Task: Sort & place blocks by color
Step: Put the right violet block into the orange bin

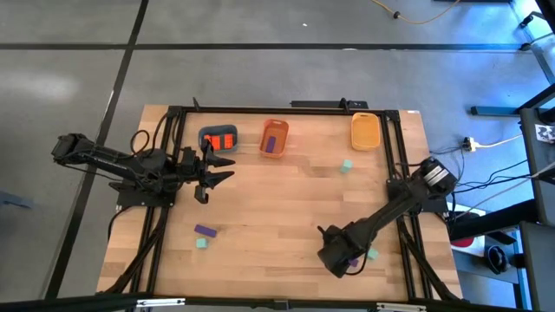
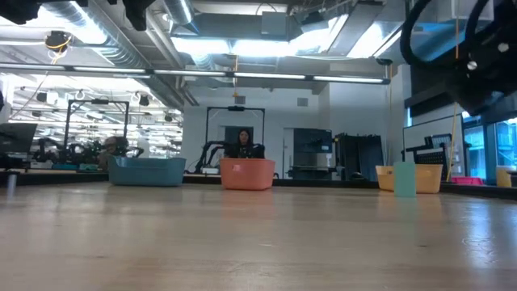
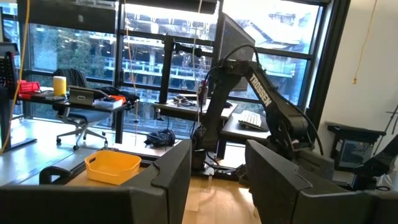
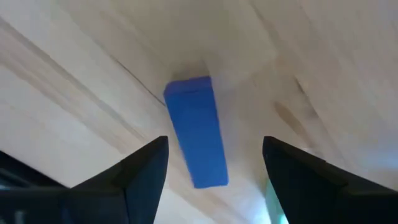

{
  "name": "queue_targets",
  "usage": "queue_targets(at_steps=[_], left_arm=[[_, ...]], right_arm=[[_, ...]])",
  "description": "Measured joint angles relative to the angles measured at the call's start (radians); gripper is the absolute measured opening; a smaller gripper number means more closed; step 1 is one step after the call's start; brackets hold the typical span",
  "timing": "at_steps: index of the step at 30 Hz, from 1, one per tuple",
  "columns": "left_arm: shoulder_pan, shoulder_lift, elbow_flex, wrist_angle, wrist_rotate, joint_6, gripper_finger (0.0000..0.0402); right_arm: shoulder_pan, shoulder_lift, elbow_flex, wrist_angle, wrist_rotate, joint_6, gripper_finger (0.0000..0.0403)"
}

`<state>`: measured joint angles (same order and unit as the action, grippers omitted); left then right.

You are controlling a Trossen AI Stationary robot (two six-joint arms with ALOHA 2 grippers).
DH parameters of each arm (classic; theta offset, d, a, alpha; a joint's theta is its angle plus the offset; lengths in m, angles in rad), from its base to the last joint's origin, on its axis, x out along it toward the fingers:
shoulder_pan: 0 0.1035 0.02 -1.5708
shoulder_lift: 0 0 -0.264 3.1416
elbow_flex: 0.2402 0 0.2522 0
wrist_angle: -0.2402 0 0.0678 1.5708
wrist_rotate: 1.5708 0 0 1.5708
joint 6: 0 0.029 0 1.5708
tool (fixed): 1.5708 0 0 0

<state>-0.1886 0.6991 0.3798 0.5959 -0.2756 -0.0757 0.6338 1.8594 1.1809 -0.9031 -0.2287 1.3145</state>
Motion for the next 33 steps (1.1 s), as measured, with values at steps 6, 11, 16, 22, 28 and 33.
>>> queue_targets(at_steps=[6,11,16,22,28,33], left_arm=[[0.000,0.000,0.000,0.003,-0.013,0.000,0.0143],[0.000,0.000,0.000,0.006,-0.030,0.000,0.0143],[0.000,0.000,0.000,0.019,-0.031,0.000,0.0143],[0.000,0.000,0.000,0.029,-0.043,0.000,0.0143],[0.000,-0.003,0.000,0.029,-0.054,0.000,0.0143],[0.000,-0.002,0.000,0.028,-0.054,0.000,0.0143]], right_arm=[[0.000,0.015,-0.037,0.084,0.013,-0.089,0.0263],[-0.001,0.008,-0.095,0.151,0.007,-0.084,0.0263],[-0.001,0.008,-0.113,0.152,0.018,-0.085,0.0244],[-0.001,0.004,-0.116,0.124,0.039,-0.091,0.0129],[-0.013,-0.073,-0.128,0.094,0.167,-0.150,0.0106],[-0.076,-0.205,-0.122,0.108,0.334,-0.250,0.0106]])
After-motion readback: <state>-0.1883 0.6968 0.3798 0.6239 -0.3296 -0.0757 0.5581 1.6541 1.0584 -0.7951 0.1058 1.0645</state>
